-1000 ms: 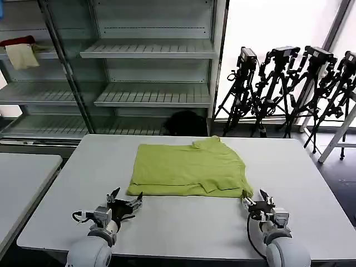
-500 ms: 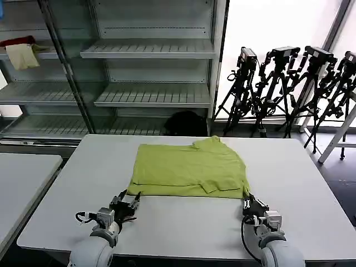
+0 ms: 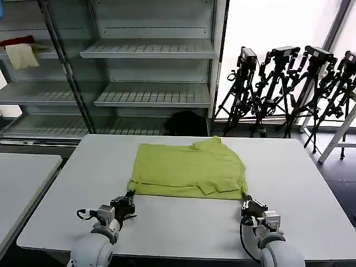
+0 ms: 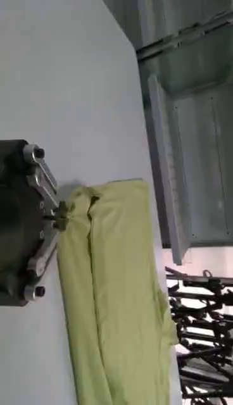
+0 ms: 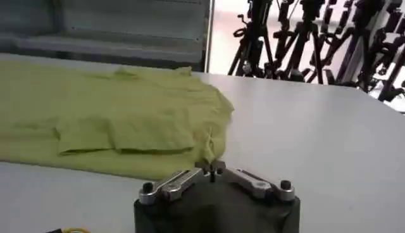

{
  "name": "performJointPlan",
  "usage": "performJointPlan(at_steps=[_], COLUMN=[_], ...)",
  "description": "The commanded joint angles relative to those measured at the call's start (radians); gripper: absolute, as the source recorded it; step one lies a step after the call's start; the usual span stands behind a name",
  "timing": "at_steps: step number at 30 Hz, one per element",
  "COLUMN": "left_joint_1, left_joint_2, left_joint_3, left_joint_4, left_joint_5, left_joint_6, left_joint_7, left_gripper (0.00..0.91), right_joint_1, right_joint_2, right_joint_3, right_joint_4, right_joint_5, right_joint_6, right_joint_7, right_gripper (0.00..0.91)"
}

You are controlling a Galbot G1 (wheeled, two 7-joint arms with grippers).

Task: Fold and organize the clothes.

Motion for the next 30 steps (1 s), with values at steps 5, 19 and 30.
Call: performJointPlan(at_steps=[5, 19, 30], left_joint_1=[0.277, 0.552, 0.508], left_joint_2=[0.066, 0.098, 0.087], left_joint_3=[-0.077, -0.118, -0.116], left_joint_4=[-0.236, -0.389, -0.353], left_joint_5=[-0.011, -0.105, -0.068], left_joint_6=[0.011, 0.014, 0.014], left_joint_7=[-0.01, -0.177, -0.236], left_gripper=[0.0, 0.0, 0.907], right_joint_1=[-0.213, -0.413, -0.407], right_joint_2=[-0.052, -0.046, -0.02], right_joint_3=[0.031, -0.107, -0.176], right_joint_4=[0.194, 0.318, 0.313], right_joint_5=[0.07, 0.075, 0.009], right_joint_6=[-0.015, -0.019, -0.017], right_joint_7=[0.011, 0.17, 0.203], right_gripper=[0.0, 0.0, 0.907])
